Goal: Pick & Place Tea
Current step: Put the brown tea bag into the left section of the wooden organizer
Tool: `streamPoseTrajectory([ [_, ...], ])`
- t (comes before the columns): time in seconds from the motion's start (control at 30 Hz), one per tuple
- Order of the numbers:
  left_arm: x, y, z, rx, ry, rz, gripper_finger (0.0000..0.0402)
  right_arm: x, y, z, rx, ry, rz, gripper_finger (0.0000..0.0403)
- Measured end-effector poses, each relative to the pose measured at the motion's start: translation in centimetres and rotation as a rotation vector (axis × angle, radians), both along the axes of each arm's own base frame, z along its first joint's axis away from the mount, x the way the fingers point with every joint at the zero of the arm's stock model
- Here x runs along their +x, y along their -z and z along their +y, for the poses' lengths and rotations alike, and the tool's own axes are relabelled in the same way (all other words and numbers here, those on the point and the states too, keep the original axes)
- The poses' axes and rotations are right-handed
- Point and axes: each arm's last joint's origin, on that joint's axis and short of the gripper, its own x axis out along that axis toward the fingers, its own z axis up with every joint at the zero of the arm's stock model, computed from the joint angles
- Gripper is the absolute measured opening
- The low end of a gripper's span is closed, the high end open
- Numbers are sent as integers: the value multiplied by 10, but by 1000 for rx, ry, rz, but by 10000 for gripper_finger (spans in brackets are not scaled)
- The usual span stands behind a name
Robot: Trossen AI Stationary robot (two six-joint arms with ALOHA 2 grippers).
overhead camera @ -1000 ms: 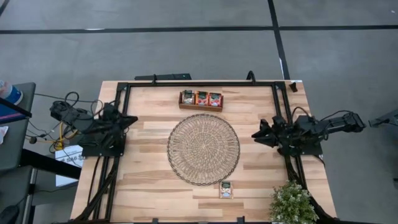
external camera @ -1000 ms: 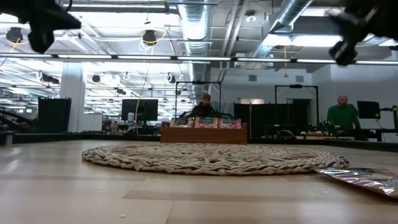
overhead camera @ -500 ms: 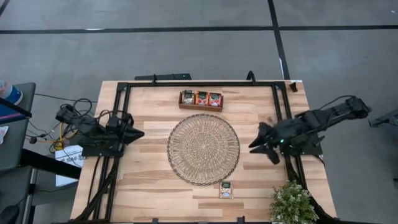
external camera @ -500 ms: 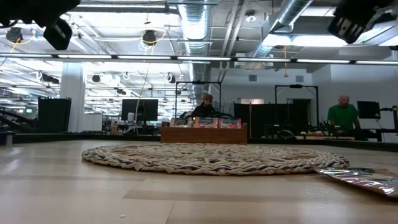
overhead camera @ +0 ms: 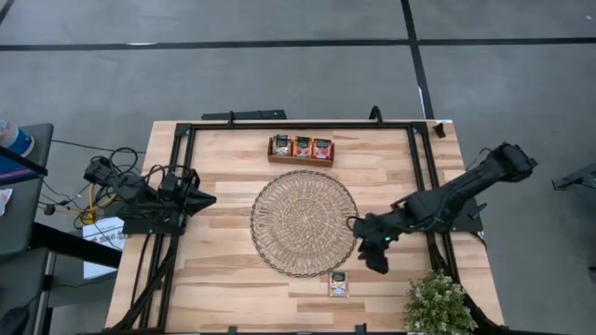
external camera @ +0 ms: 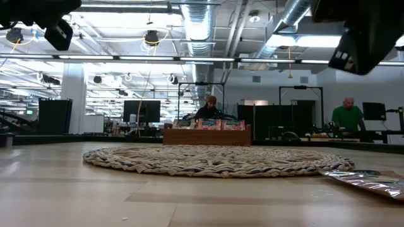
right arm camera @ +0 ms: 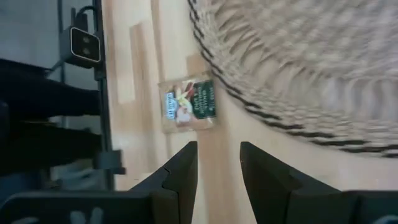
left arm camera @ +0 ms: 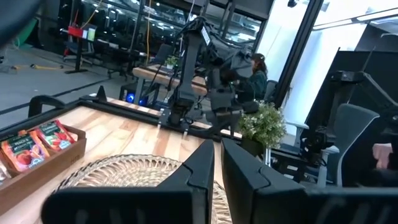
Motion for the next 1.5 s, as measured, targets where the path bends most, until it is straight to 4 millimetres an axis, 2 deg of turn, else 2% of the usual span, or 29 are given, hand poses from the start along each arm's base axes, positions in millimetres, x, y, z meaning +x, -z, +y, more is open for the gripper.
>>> streamPoseTrajectory([
  [0.2,0,1,0,6,0,8,21,20,14,-4,152,51,78,114],
  [0.33,0,2,0,12,0,21,21,23,26,-1,130,86,131,114],
  [0.57,0,3,0,15,1,27,21,20,49,27,79,111,209,114],
  [0.7,0,4,0,21,1,38,21,22,53,47,24,106,198,113],
  [0.83,0,5,0,28,1,50,21,34,46,66,-37,95,191,107],
  [1.0,0,5,0,30,1,52,21,54,47,81,-165,62,218,97],
  [1.27,1,6,0,36,1,65,21,80,69,90,-244,33,293,91],
  [1.5,1,8,0,40,2,75,21,86,72,86,-259,52,309,91],
])
